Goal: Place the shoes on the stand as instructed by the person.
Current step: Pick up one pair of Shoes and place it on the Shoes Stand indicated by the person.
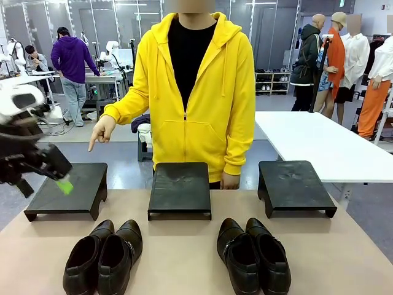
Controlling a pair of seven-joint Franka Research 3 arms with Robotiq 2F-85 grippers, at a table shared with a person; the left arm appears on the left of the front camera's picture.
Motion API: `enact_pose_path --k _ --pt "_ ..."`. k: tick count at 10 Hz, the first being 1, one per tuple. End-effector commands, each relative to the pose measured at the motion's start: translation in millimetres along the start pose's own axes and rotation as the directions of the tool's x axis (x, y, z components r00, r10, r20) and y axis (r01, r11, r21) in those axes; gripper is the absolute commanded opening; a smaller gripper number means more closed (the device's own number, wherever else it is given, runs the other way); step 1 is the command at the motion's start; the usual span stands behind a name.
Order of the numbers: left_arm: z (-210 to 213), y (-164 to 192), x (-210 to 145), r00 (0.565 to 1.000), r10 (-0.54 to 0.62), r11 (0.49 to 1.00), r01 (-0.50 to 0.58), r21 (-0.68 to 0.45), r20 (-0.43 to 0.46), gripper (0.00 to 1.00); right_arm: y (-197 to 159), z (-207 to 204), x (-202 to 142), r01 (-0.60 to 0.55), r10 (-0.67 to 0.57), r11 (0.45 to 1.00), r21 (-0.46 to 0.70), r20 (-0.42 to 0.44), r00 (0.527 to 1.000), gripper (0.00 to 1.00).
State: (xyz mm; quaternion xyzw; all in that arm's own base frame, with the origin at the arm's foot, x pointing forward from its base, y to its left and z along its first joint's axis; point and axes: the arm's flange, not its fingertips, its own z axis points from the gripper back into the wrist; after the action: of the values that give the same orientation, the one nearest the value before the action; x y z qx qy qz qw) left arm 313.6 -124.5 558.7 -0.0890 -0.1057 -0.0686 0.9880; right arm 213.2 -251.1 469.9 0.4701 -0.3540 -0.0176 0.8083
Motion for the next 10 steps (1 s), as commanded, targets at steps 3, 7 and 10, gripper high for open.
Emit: enact_pose_path --k 3,7,10 --pt "-67 -20 5 0.999 0.049 0.992 -0.047 0.113 -0.013 1.00 1 0 0 -0.007 0.007 1.000 0.010 0.004 1.000 1.00" --pt "-131 -26 3 0.995 0.085 0.989 -0.078 0.122 -0.050 1.00 1 0 0 -0.007 0.007 1.000 0.010 0.004 1.000 1.00" --pt "-169 -25 2 0.993 0.091 0.992 -0.084 0.092 -0.073 1.00 1 0 0 -0.007 0.007 1.000 0.010 0.004 1.000 1.00"
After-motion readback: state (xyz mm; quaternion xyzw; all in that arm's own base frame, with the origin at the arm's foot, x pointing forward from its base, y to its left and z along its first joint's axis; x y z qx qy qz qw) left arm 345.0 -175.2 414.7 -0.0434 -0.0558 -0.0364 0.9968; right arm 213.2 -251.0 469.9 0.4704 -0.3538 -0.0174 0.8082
